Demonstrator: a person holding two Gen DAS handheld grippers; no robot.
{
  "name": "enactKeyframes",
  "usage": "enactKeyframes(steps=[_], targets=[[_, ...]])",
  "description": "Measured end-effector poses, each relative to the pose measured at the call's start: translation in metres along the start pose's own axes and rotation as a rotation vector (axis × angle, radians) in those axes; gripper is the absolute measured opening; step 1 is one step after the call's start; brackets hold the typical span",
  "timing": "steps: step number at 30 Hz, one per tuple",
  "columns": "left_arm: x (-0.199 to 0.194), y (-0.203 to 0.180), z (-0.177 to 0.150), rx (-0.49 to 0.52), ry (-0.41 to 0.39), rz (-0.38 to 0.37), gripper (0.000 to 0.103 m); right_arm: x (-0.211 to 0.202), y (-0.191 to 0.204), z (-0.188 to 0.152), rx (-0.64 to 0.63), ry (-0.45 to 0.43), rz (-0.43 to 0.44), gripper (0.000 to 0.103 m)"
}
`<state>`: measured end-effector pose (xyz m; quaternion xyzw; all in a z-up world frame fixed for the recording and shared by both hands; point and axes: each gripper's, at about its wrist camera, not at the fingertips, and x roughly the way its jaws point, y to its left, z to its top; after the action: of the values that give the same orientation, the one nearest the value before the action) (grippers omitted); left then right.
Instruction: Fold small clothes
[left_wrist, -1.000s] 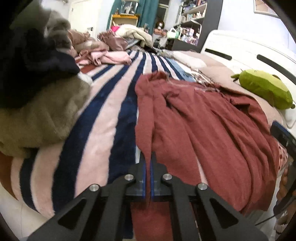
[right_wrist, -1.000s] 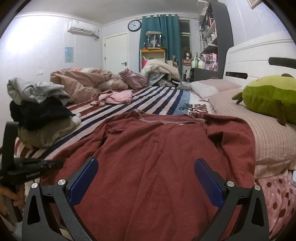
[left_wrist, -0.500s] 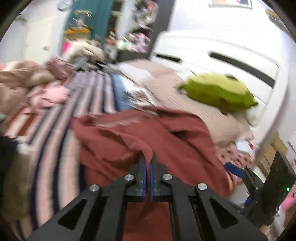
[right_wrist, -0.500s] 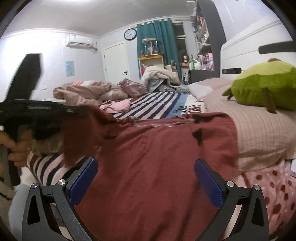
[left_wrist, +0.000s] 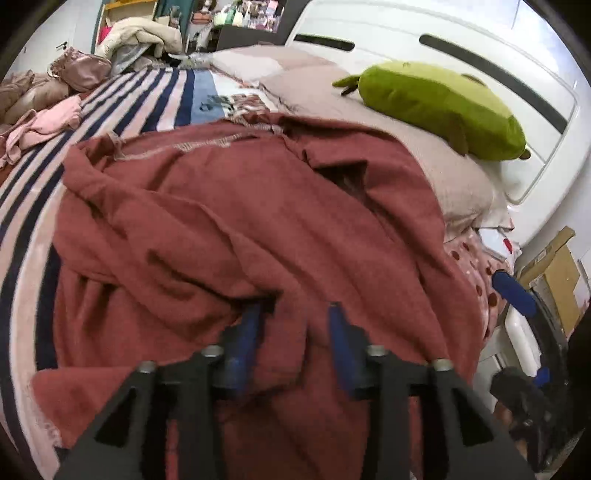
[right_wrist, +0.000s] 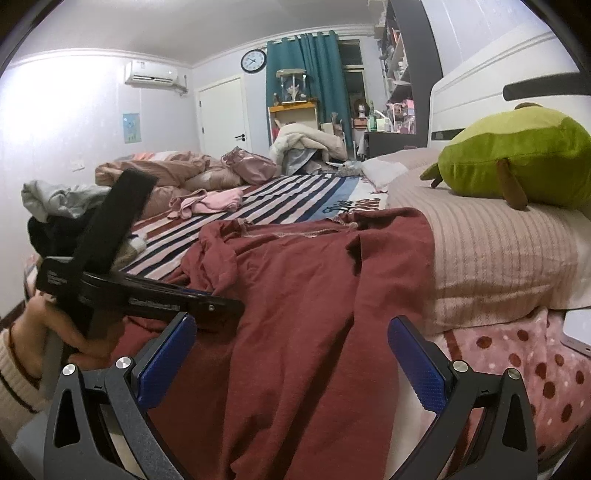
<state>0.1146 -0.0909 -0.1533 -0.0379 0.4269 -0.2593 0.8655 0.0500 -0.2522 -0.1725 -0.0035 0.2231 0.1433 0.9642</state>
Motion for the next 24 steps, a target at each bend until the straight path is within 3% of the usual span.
enactKeyframes(steps=[7, 13, 20, 22, 24], targets=[[-0.077, 0.021, -0.004, -0.034, -0.174, 0.033, 0.064, 0.002, 0.019, 0.004, -0.026, 0.011, 0.02, 0.103], [-0.122, 0.061, -0.033, -0.076, -0.261, 0.212, 0.065, 0.017, 0.058, 0.007, -0.057, 0.043, 0.104, 0.103], [-0.149, 0.119, -0.072, -0.166, -0.31, 0.288, 0.065, 0.049, 0.116, 0.007, -0.068, 0.106, 0.236, 0.103], [-0.152, 0.132, -0.082, -0.183, -0.321, 0.305, 0.065, 0.064, 0.133, 0.008, -0.07, 0.139, 0.263, 0.091], [-0.153, 0.143, -0.087, -0.19, -0.321, 0.309, 0.065, 0.079, 0.145, 0.009, -0.054, 0.171, 0.306, 0.089]])
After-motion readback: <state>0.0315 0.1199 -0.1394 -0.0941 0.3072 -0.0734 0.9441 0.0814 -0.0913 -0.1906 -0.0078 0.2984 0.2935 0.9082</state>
